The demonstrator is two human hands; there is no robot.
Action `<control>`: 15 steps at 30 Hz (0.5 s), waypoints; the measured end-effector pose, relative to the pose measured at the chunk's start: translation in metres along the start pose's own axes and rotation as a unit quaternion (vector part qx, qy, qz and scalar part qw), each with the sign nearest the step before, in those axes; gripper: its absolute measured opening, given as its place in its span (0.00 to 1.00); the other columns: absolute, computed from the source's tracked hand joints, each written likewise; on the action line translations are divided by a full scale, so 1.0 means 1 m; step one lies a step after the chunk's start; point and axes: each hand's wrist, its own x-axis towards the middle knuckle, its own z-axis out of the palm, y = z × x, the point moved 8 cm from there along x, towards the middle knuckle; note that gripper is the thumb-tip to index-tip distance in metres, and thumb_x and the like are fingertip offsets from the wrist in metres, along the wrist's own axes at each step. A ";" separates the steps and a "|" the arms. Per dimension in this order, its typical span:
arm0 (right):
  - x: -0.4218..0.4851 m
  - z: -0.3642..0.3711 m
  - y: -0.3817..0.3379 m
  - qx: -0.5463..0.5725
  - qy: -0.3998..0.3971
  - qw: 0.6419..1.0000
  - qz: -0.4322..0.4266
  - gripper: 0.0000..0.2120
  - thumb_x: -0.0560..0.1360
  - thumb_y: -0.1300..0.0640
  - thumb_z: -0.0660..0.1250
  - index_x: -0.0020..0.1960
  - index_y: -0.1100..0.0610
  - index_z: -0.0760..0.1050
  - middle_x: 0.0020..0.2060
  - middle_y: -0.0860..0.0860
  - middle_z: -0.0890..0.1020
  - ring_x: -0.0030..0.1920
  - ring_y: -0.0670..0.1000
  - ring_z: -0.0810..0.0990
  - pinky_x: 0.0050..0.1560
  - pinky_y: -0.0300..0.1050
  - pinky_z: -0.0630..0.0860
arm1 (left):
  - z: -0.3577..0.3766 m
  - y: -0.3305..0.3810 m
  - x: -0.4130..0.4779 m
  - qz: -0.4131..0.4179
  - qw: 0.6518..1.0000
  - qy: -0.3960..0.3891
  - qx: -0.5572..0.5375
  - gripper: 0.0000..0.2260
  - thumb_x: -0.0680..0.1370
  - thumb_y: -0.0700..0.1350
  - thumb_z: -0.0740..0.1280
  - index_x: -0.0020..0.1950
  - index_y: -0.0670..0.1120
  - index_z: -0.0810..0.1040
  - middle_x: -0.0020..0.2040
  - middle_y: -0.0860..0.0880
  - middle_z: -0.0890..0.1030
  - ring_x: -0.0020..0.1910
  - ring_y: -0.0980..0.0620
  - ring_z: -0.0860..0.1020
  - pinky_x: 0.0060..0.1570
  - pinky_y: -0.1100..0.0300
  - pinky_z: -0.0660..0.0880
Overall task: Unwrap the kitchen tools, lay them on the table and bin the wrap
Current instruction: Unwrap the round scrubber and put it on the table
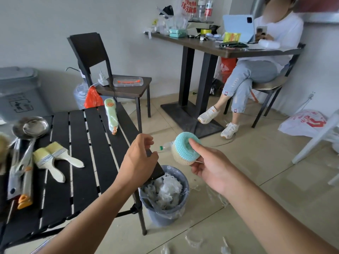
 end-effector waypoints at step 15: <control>0.026 0.169 0.025 -0.192 -0.102 0.975 -0.044 0.14 0.81 0.51 0.73 0.58 0.61 0.82 0.54 0.60 0.84 0.41 0.54 0.84 0.39 0.44 0.83 | -0.123 -0.008 -0.042 0.080 0.990 0.064 0.094 0.17 0.81 0.40 0.67 0.70 0.47 0.71 0.64 0.50 0.78 0.63 0.49 0.76 0.64 0.49 0.75</control>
